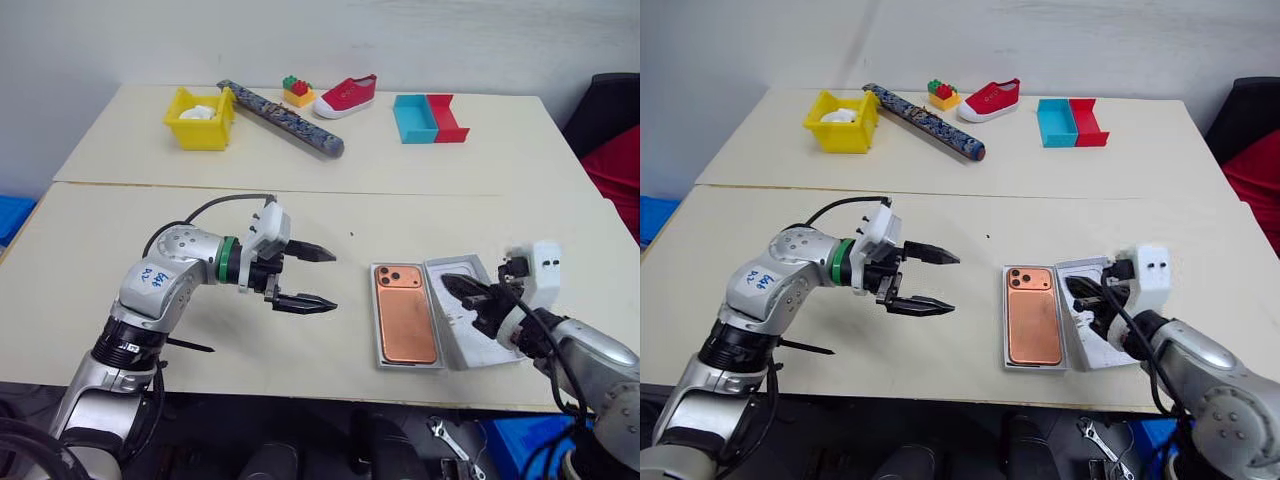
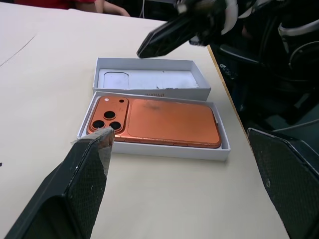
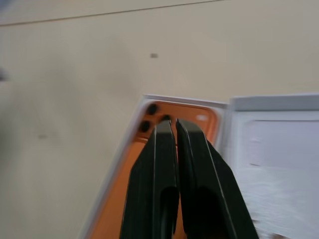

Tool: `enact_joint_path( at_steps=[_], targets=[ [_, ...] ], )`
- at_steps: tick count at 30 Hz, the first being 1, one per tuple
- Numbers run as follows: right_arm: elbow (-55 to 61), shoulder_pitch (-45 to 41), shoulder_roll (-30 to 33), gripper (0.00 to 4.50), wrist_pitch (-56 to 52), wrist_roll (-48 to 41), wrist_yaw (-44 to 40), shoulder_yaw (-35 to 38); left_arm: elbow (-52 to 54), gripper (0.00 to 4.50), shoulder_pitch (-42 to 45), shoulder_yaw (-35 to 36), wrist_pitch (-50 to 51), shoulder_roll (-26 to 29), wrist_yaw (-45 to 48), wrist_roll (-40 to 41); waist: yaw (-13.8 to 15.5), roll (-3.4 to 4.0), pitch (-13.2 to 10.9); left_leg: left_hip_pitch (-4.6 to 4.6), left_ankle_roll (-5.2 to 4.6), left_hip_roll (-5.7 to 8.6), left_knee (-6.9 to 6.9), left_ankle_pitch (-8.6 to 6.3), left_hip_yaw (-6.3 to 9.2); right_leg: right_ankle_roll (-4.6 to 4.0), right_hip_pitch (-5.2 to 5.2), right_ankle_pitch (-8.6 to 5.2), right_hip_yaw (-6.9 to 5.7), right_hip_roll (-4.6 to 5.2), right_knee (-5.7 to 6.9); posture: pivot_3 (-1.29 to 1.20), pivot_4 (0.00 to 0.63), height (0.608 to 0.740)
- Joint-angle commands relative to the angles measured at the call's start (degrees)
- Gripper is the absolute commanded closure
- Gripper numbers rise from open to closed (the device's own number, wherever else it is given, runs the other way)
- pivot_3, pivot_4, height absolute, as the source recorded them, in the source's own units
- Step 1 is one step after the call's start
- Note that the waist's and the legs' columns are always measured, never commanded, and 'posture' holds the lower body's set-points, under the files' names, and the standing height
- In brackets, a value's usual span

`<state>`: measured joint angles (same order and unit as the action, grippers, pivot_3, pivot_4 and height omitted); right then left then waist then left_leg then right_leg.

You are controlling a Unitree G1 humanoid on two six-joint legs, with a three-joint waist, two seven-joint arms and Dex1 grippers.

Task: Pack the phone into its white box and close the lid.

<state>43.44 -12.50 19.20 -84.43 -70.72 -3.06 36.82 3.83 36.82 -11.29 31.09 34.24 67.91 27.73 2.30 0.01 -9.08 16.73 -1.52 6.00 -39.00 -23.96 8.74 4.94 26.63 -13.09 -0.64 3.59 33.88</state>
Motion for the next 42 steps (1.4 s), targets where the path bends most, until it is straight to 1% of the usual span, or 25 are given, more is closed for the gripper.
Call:
enact_joint_path(
  at_steps=[1, 2, 3, 6, 8, 11, 15, 19, 23, 26, 29, 35, 42],
  targets=[
    [-4.2, 4.1, 8.4, 4.40, 13.1, -28.8, 15.3, -8.0, -0.1, 0.00, 0.5, 0.5, -1.6, 0.7, 0.9, -1.3, 0.1, 0.12, -0.1, 0.02, -0.02, 0.04, 0.00, 0.00, 0.01, 0.00, 0.00, 0.00, -0.04, 0.05, -0.01, 0.00, 0.150, 0.740],
    [-4.6, 5.1, 12.0, 4.40, 15.6, -32.5, 17.9, -10.4, -0.2, 0.00, 0.5, 0.6, -1.7, 0.8, 0.9, -1.6, 0.2, 0.12, -0.1, 0.03, -0.06, 0.06, 0.00, -0.01, 0.02, 0.00, -0.01, 0.00, -0.04, 0.08, -0.04, 0.00, 0.150, 0.740],
    [-3.8, 5.1, 15.6, 4.40, 14.1, -28.8, 17.3, -11.5, -0.1, 0.00, 0.3, 0.8, -1.6, 0.9, 0.8, -1.7, 0.2, 0.15, -0.1, 0.04, -0.09, 0.09, -0.05, -0.02, -0.02, 0.03, -0.01, 0.01, -0.05, 0.11, -0.06, 0.00, 0.150, 0.740],
    [-2.9, 7.0, 24.9, 4.40, 13.4, -13.4, 16.9, -13.4, 1.2, 0.00, -0.3, 1.9, -0.5, 1.4, 0.2, -1.1, 0.5, 0.13, -0.1, 0.27, -0.20, 0.14, -0.21, -0.01, -0.05, 0.24, 0.00, 0.14, -0.08, 0.18, -0.27, 0.00, 0.150, 0.740],
    [-3.5, 9.3, 26.8, 4.40, 15.5, -9.8, 17.6, -13.5, 1.5, 0.00, -0.6, 2.2, -0.2, 1.6, -0.2, -1.0, 0.8, 0.09, -0.1, 0.33, -0.22, 0.14, -0.22, -0.01, -0.03, 0.28, 0.02, 0.18, -0.09, 0.18, -0.35, 0.00, 0.150, 0.740],
    [-2.6, 12.6, 25.7, 4.40, 18.1, -7.8, 21.1, -12.9, 2.0, 0.00, -1.4, 2.2, -0.7, 1.4, -0.6, -1.5, 0.9, 0.09, -0.1, 0.35, -0.22, 0.13, -0.21, -0.01, -0.01, 0.28, 0.02, 0.18, -0.09, 0.18, -0.35, 0.00, 0.150, 0.740],
    [-1.1, 14.7, 23.6, 4.40, 20.5, -7.5, 24.7, -14.8, 1.8, 0.00, -1.1, 1.9, -0.8, 0.6, -1.2, -1.7, 0.8, 0.09, -0.1, 0.34, -0.24, 0.16, -0.22, 0.00, -0.04, 0.31, 0.02, 0.20, -0.05, 0.19, -0.35, 0.00, 0.150, 0.740],
    [-0.9, 15.1, 21.9, 4.40, 22.1, -4.3, 25.8, -17.8, 1.2, 0.00, -0.4, 1.4, -1.1, -0.4, -1.5, -2.1, 0.7, 0.09, -0.1, 0.34, -0.24, 0.13, -0.21, 0.00, -0.04, 0.30, 0.02, 0.21, -0.06, 0.16, -0.35, 0.00, 0.150, 0.740],
    [-0.7, 15.4, 20.7, 4.40, 23.6, -3.2, 25.1, -19.2, 0.5, 0.00, 0.2, 1.3, -1.4, -0.9, -1.2, -2.5, 0.7, 0.10, -0.1, 0.34, -0.24, 0.14, -0.21, 0.00, -0.04, 0.30, 0.02, 0.21, -0.06, 0.16, -0.35, 0.00, 0.150, 0.740],
    [-0.7, 16.0, 21.4, 3.87, 23.8, -0.4, 24.6, -19.7, 0.1, 0.00, 0.4, 1.2, -1.5, -1.0, -1.2, -2.8, 0.7, 0.10, -0.1, 0.34, -0.24, 0.14, -0.21, 0.00, -0.03, 0.30, 0.02, 0.21, -0.06, 0.16, -0.35, 0.00, 0.150, 0.740],
    [-0.9, 16.5, 21.1, 2.94, 24.1, 1.0, 23.7, -19.9, 0.4, 0.00, 0.3, 1.3, -1.4, -1.1, -1.3, -2.8, 0.8, 0.10, -0.1, 0.34, -0.24, 0.15, -0.21, 0.00, -0.03, 0.30, 0.02, 0.21, -0.07, 0.16, -0.36, 0.00, 0.150, 0.740],
    [-2.0, 17.1, 20.5, 2.94, 24.3, 6.0, 20.9, -21.5, 1.1, 0.00, -0.2, 1.5, -1.0, -0.9, -1.4, -2.8, 0.7, 0.10, -0.1, 0.34, -0.24, 0.14, -0.21, 0.00, -0.03, 0.30, 0.02, 0.21, -0.06, 0.15, -0.35, 0.00, 0.150, 0.740],
    [-4.3, 17.4, 19.2, 2.94, 25.0, 13.0, 16.7, -25.1, 1.3, 0.00, -0.1, 1.7, -0.9, -1.2, -1.9, -2.7, 0.7, 0.10, -0.1, 0.34, -0.24, 0.14, -0.21, 0.00, -0.04, 0.30, 0.02, 0.21, -0.05, 0.15, -0.35, 0.00, 0.150, 0.740]
  ],
)
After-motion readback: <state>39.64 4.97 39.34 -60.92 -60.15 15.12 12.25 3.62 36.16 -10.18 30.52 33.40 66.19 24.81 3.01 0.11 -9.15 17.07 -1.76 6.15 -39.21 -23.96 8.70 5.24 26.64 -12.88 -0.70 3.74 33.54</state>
